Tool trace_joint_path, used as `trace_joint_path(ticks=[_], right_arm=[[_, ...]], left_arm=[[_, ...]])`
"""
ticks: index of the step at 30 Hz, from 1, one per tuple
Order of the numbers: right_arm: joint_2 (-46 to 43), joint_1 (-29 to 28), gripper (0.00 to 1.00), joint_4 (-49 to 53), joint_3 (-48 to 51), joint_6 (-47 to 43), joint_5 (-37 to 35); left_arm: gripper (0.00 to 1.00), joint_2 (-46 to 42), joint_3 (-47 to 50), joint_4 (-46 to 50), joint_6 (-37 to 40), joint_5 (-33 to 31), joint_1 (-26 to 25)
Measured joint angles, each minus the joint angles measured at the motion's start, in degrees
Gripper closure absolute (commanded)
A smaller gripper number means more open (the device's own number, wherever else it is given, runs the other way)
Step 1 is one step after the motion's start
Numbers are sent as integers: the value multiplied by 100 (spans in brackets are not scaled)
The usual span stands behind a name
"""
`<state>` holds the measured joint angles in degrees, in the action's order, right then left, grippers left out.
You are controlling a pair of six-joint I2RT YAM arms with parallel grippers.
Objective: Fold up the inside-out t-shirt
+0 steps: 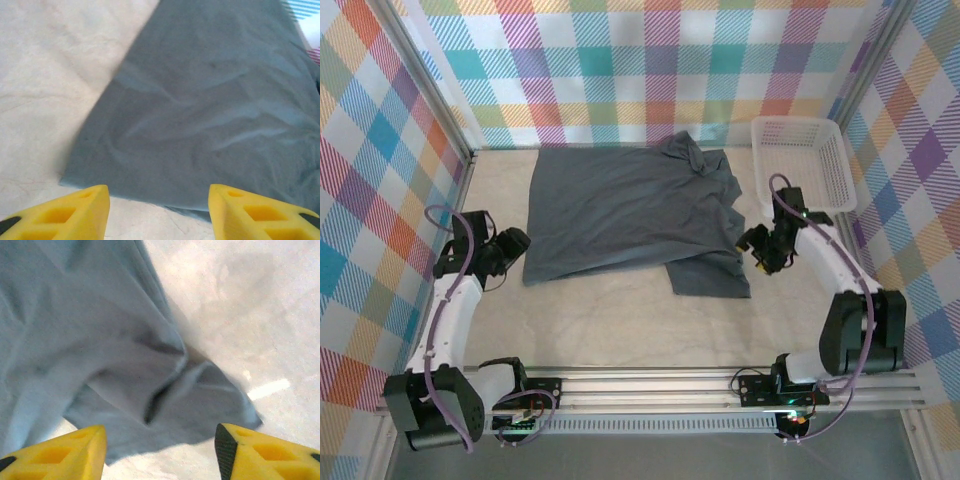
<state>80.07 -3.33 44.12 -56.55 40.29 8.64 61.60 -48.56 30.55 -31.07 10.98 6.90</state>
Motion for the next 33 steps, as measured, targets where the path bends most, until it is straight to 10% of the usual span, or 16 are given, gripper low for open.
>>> trace_joint_path(ticks=[10,18,27,33], right_arm=[[852,-153,40,-365,647,-229,149],[1119,-420,100,-313,750,-107,-243],[-1303,-632,100,669,1633,269,-304],[-3115,-686,49,1882,1812,658,-304]], left_arm=[[44,1425,-964,-332,352,-280,-1805],[44,1832,-1270,-330,393,-564,-1808],[44,2035,-1545,-173,562,-901,-1808],[44,2059,-1545,-175,654,-984,-1808]])
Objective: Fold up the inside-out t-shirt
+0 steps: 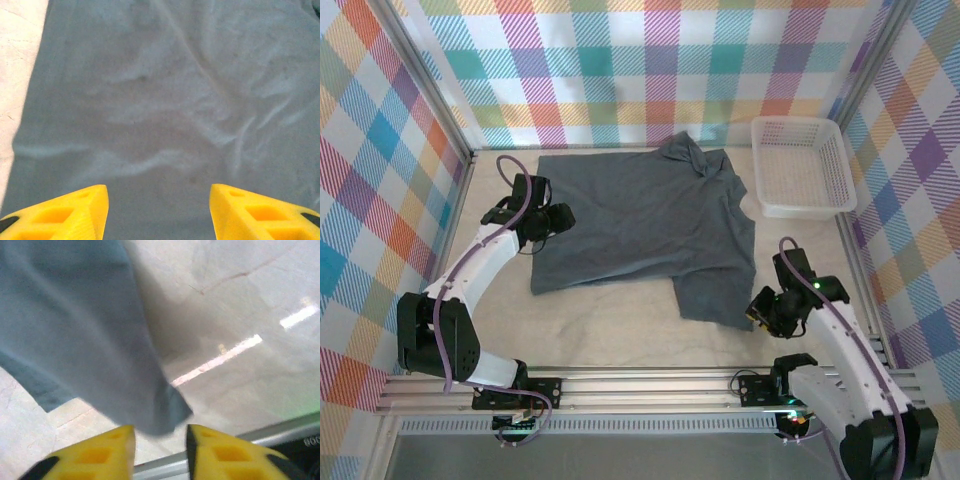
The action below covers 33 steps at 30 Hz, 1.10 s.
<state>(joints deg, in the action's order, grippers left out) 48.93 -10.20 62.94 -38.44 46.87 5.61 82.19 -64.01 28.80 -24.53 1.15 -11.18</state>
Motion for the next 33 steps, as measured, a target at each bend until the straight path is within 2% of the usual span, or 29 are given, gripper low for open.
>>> trace_joint_path(ticks=[4,6,7,8,10,13,17,20,26,33], right_arm=[[636,0,45,260,-850,-254,-33],[1252,0,50,-15,-1425,-472,-52],[1655,-2,56,-271,-1733,-597,-46],[2076,-2,70,-573,-1998,-706,-31],[2887,-2,87,-1200,-2385,-881,2],[4203,-2,100,-1989,-2793,-1038,39],[5536,-2,100,-2503,-3040,-1121,50],[5871,0,99,-2608,-2981,-1073,175],[5493,-2,88,-2691,-2422,-745,195],[4505,-479,79,-2406,-1237,-555,369]], left_arm=[[44,173,-2,-11,39,2,0],[47,339,-15,-52,39,2,0],[56,472,-50,-55,39,2,0],[69,621,-90,-83,44,-2,0],[97,977,-170,-155,-35,-39,17],[100,1469,-219,-192,-192,-133,66],[100,1860,-164,-197,-570,-120,293],[100,1985,7,-195,-837,-107,444],[100,2044,273,-201,-1432,-267,649],[100,933,1541,-291,-1803,-472,925]])
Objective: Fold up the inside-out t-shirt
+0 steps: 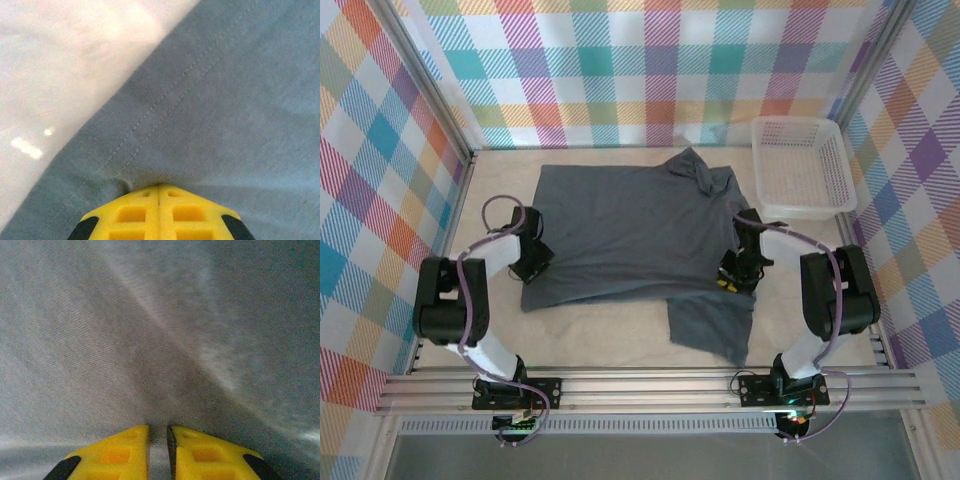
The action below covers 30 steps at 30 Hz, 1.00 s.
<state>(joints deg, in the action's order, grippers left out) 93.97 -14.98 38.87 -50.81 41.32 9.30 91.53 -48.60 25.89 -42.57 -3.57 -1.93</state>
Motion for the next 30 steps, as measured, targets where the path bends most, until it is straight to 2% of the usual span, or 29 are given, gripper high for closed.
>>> trace_joint_path(ticks=[5,6,8,10,11,13,17,21,26,27,30], right_arm=[[-341,-337,77,448,313,-7,83],[-374,-339,76,533,297,-22,74],[-553,-339,70,721,192,-48,7],[-973,-337,61,807,92,-79,-186],[-1294,-337,53,837,74,-76,-365],[-1971,-269,52,905,120,11,-754],[-2848,289,53,1003,592,181,-1196],[-2573,446,54,1093,1106,295,-1222],[-2247,442,55,973,1593,404,-769],[-2243,442,59,953,1652,433,-713],[-2243,442,90,841,1751,466,-527]], left_arm=[[100,-1119,966,317,-50,-190,98],[97,-1311,1086,345,-44,-157,101],[76,-1657,1180,376,4,-28,101],[60,-2028,1178,317,52,76,94],[55,-2282,1172,289,79,107,94],[49,-2763,1130,282,146,111,85],[46,-3569,997,407,232,-57,85],[46,-3875,964,793,260,-380,85],[46,-3888,942,1438,267,-669,85],[46,-3888,929,1541,260,-704,85],[46,-3888,883,1873,179,-765,85]])
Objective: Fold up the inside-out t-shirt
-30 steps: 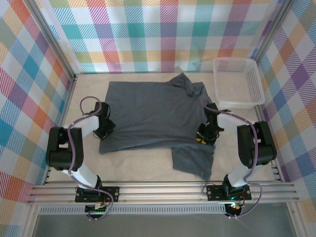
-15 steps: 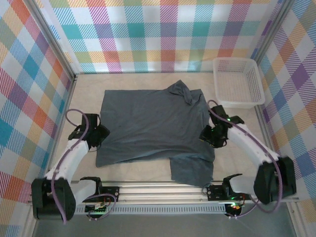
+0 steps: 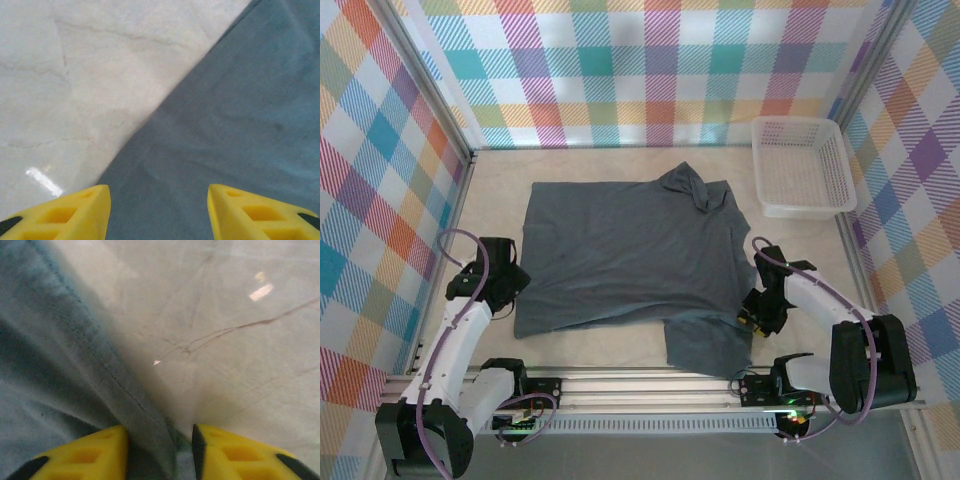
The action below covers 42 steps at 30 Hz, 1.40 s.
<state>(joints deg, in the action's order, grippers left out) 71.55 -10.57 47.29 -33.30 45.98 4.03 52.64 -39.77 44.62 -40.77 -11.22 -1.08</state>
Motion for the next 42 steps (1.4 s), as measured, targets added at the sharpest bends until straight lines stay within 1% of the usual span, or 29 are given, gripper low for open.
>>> trace_joint_path(ticks=[1,2,6,10,13,16,18,23,28,30,32,35,37,40,42], right_arm=[[-2,-2,99,-44,-2,26,42],[-2,-2,100,-87,-13,42,81],[-129,-2,100,-68,-225,120,101],[-518,-2,100,-79,-636,118,120],[-872,-2,100,-245,-732,118,291],[-1141,-2,100,-470,-697,120,509],[-1187,-2,100,-573,-664,125,603],[-1032,-7,100,-750,-579,138,767],[-966,-7,100,-789,-577,138,809],[-931,-7,100,-791,-577,136,824],[-890,-13,100,-798,-577,136,831],[-824,-15,100,-831,-577,133,850],[-820,-15,100,-831,-577,125,852],[-820,-15,100,-828,-568,118,846],[-820,-17,100,-820,-529,118,780]], left_arm=[[47,0,-13,120,-44,-4,0],[47,0,-22,240,-94,-2,0],[54,9,-26,793,-269,17,0],[52,177,-24,1224,-343,293,0],[49,540,2,1182,-367,629,0],[49,850,164,1001,-435,929,7],[49,968,267,957,-509,1014,11],[47,1056,326,927,-791,951,11],[58,1182,616,787,-1047,942,11],[59,1193,732,785,-1180,879,11],[58,1158,820,767,-1270,815,11],[52,1025,1047,634,-1403,824,11],[51,988,1204,498,-1513,861,11],[61,953,1224,396,-1569,863,11],[74,964,1215,367,-1585,815,11]])
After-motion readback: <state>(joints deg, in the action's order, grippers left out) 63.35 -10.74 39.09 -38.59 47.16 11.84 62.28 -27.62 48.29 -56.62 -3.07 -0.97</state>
